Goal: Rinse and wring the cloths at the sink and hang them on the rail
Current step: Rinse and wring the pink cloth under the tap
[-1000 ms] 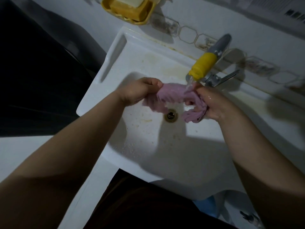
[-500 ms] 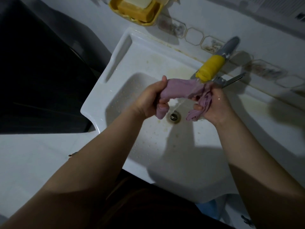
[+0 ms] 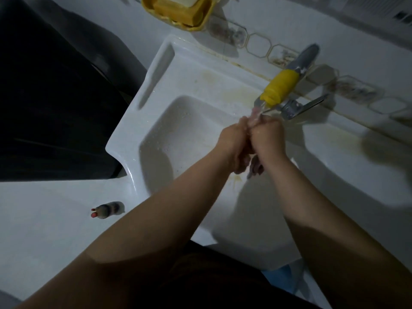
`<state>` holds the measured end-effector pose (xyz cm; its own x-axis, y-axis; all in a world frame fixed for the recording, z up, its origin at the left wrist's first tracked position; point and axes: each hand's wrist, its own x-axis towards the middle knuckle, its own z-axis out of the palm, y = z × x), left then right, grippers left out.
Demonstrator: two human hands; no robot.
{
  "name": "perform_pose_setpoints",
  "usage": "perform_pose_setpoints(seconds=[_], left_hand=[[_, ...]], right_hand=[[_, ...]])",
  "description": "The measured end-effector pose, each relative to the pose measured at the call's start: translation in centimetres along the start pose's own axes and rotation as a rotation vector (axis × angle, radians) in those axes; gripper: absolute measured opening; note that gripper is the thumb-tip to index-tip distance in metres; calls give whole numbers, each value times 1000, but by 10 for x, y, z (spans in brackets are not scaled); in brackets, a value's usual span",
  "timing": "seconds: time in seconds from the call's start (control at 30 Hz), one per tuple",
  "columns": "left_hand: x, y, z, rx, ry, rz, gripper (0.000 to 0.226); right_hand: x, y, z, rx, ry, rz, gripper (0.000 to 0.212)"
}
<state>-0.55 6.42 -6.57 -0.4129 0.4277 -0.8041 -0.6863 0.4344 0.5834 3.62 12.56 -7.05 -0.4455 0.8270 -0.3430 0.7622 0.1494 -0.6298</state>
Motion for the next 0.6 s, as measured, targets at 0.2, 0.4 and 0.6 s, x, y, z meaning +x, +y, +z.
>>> perform_pose_setpoints(seconds=[0.2,0.4,0.6], left_hand=[[2,8,-11,-43,86,-107,55],[4,15,-17,7,153,40,49],[-17,8,-32,53,-386,-171,62]], right_hand=[[-22,4,8,-34,-121,-75,43],[-18,-13,7,20,-115,-91,42],[-2,-6,-11,115,-184,39,39]])
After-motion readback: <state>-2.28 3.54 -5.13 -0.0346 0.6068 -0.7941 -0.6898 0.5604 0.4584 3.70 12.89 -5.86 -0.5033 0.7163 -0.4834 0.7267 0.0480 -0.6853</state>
